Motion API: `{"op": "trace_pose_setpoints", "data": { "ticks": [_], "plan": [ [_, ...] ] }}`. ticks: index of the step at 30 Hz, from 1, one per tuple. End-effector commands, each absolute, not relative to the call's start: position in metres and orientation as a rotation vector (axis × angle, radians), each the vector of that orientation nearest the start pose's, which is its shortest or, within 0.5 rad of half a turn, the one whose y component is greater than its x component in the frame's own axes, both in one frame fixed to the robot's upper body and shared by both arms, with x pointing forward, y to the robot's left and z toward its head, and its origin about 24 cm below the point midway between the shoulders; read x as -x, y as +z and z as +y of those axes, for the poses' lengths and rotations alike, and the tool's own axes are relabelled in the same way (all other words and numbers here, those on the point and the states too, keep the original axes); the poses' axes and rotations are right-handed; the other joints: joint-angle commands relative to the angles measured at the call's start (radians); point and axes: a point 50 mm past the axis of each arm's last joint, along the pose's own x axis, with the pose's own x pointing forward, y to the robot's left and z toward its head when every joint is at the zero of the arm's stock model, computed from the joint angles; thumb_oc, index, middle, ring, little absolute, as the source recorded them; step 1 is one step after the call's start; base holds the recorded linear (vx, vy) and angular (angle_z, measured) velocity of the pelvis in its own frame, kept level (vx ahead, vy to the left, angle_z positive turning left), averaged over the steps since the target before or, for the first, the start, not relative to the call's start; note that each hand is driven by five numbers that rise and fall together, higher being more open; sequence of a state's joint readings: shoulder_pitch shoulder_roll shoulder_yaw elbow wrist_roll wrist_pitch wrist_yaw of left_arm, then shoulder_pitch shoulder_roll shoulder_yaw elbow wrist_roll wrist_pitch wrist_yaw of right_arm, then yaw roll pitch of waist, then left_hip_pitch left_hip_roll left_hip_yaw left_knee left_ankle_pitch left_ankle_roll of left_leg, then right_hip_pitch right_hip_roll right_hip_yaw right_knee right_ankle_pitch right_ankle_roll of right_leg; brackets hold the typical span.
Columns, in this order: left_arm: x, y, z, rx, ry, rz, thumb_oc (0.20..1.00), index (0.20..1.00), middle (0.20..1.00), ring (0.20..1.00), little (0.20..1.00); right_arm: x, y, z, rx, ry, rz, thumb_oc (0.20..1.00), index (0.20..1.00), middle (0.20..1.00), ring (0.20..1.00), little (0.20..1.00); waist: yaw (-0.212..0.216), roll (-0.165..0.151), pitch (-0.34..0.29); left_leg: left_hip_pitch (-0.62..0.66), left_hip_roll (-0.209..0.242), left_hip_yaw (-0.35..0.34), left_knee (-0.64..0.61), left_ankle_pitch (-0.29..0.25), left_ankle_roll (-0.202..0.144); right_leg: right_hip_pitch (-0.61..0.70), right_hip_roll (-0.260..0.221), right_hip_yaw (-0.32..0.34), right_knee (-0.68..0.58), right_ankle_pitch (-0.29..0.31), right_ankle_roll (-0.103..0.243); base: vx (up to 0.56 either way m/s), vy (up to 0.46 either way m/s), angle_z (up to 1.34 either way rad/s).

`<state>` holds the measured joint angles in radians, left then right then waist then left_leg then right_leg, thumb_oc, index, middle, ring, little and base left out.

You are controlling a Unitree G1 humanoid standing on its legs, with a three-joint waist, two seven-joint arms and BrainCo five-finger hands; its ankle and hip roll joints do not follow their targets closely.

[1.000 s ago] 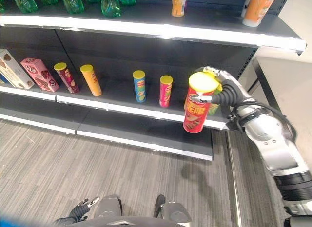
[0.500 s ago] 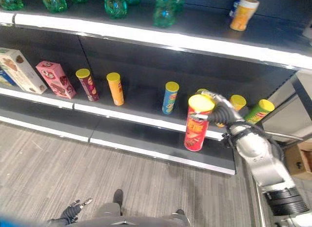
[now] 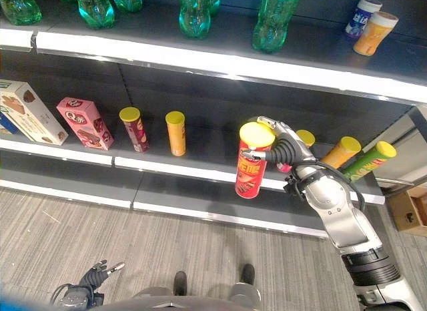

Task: Put the goods on the table back onto the shelves and tidy them up.

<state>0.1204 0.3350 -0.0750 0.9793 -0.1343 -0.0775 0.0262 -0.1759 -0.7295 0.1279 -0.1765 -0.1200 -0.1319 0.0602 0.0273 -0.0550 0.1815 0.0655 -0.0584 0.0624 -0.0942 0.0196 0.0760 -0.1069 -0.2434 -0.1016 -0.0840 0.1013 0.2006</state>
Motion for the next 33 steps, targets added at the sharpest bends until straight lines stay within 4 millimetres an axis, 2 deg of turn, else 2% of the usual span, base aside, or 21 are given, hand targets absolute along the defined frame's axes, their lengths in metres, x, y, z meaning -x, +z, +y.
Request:
{"op": "trace_pose_setpoints", "data": {
  "ticks": [1,5,10,12,14,15,20,26,29,30,31,33],
  "plan": [
    [-0.113,-0.130,0.275,-0.289,0.175,0.962,1.000,1.000,1.000,1.000,1.000,-0.278,0.192,-0.199,0.897,0.192,-0.572,0.200,0.200,0.200,0.200,0.200,0.020,-0.019,-0.006,-0.011,0.061,-0.041,0.011,-0.067,-0.102,0.059,-0.004,-0.010,0.052,-0.013,0.002,0.13,-0.072,0.29],
    [-0.104,-0.136,0.266,-0.273,0.160,0.992,1.000,1.000,1.000,1.000,1.000,-0.284,0.188,-0.191,0.923,0.209,-0.566,0.200,0.200,0.200,0.200,0.200,0.029,-0.014,-0.024,-0.015,0.088,-0.061,0.012,-0.066,-0.115,0.085,0.010,-0.047,0.031,-0.014,-0.007,0.12,-0.143,0.46],
    [-0.102,-0.139,0.262,-0.286,0.156,1.006,1.000,1.000,1.000,1.000,1.000,-0.292,0.195,-0.182,0.999,0.147,-0.632,0.200,0.200,0.200,0.200,0.200,0.048,0.001,-0.012,-0.059,0.120,-0.093,0.008,-0.042,-0.145,0.096,0.024,-0.105,0.007,-0.031,-0.016,0.04,-0.107,0.31],
    [-0.098,-0.141,0.260,-0.292,0.167,1.023,1.000,1.000,1.000,1.000,1.000,-0.299,0.203,-0.174,1.052,0.101,-0.685,0.200,0.200,0.200,0.200,0.200,0.066,0.009,0.007,-0.096,0.132,-0.101,0.007,-0.026,-0.159,0.084,0.027,-0.127,0.001,-0.037,-0.019,0.00,-0.058,0.24],
    [-0.098,-0.141,0.260,-0.291,0.168,1.023,1.000,1.000,1.000,1.000,1.000,-0.300,0.203,-0.174,1.052,0.102,-0.687,0.200,0.200,0.200,0.200,0.200,0.064,0.009,0.007,-0.097,0.132,-0.102,0.007,-0.026,-0.160,0.083,0.028,-0.128,0.001,-0.038,-0.020,-0.01,-0.023,0.13],
    [-0.096,-0.143,0.259,-0.293,0.166,1.034,1.000,1.000,1.000,1.000,1.000,-0.304,0.205,-0.170,1.072,0.085,-0.702,0.200,0.200,0.200,0.200,0.200,0.076,0.012,0.019,-0.113,0.136,-0.108,0.007,-0.020,-0.163,0.076,0.029,-0.134,-0.001,-0.038,-0.020,-0.03,-0.036,0.22],
    [-0.103,-0.141,0.255,-0.310,0.144,1.005,1.000,1.000,1.000,1.000,1.000,-0.321,0.209,-0.163,1.047,0.034,-0.711,0.200,0.200,0.200,0.200,0.200,0.104,0.032,0.070,-0.170,0.134,-0.124,0.007,0.001,-0.169,0.038,0.025,-0.143,-0.001,-0.032,-0.019,-0.05,-0.010,0.15],
    [-0.116,-0.135,0.250,-0.297,0.154,0.934,1.000,1.000,1.000,1.000,1.000,-0.337,0.228,-0.180,1.094,-0.170,-0.744,0.200,0.200,0.200,0.200,0.200,0.126,0.065,0.111,-0.227,0.125,-0.141,0.007,0.022,-0.175,-0.005,0.015,-0.151,-0.002,-0.023,-0.016,-0.03,0.001,0.16],
    [-0.131,-0.129,0.246,-0.310,0.144,0.870,1.000,1.000,1.000,1.000,1.000,-0.344,0.252,-0.195,1.153,-0.361,-0.801,0.200,0.200,0.200,0.200,0.200,0.139,0.088,0.137,-0.264,0.116,-0.151,0.007,0.033,-0.176,-0.034,0.010,-0.153,-0.002,-0.018,-0.015,-0.02,-0.009,0.06],
    [-0.131,-0.129,0.246,-0.310,0.144,0.870,1.000,1.000,1.000,1.000,1.000,-0.344,0.252,-0.195,1.153,-0.361,-0.801,0.200,0.200,0.200,0.200,0.200,0.139,0.088,0.137,-0.264,0.116,-0.151,0.007,0.033,-0.176,-0.034,0.010,-0.153,-0.002,-0.018,-0.015,-0.01,-0.010,0.06],
    [-0.138,-0.126,0.243,-0.308,0.142,0.836,1.000,1.000,1.000,1.000,1.000,-0.346,0.264,-0.204,1.178,-0.459,-0.819,0.200,0.200,0.200,0.200,0.200,0.142,0.099,0.146,-0.280,0.111,-0.154,0.007,0.036,-0.176,-0.048,0.009,-0.150,-0.003,-0.017,-0.014,0.00,0.000,0.06],
    [-0.139,-0.125,0.241,-0.307,0.141,0.832,1.000,1.000,1.000,1.000,1.000,-0.346,0.266,-0.205,1.179,-0.475,-0.821,0.200,0.200,0.200,0.200,0.200,0.142,0.103,0.147,-0.284,0.110,-0.155,0.007,0.037,-0.176,-0.051,0.008,-0.150,-0.003,-0.017,-0.014,0.00,0.002,0.02]
  ]
}}
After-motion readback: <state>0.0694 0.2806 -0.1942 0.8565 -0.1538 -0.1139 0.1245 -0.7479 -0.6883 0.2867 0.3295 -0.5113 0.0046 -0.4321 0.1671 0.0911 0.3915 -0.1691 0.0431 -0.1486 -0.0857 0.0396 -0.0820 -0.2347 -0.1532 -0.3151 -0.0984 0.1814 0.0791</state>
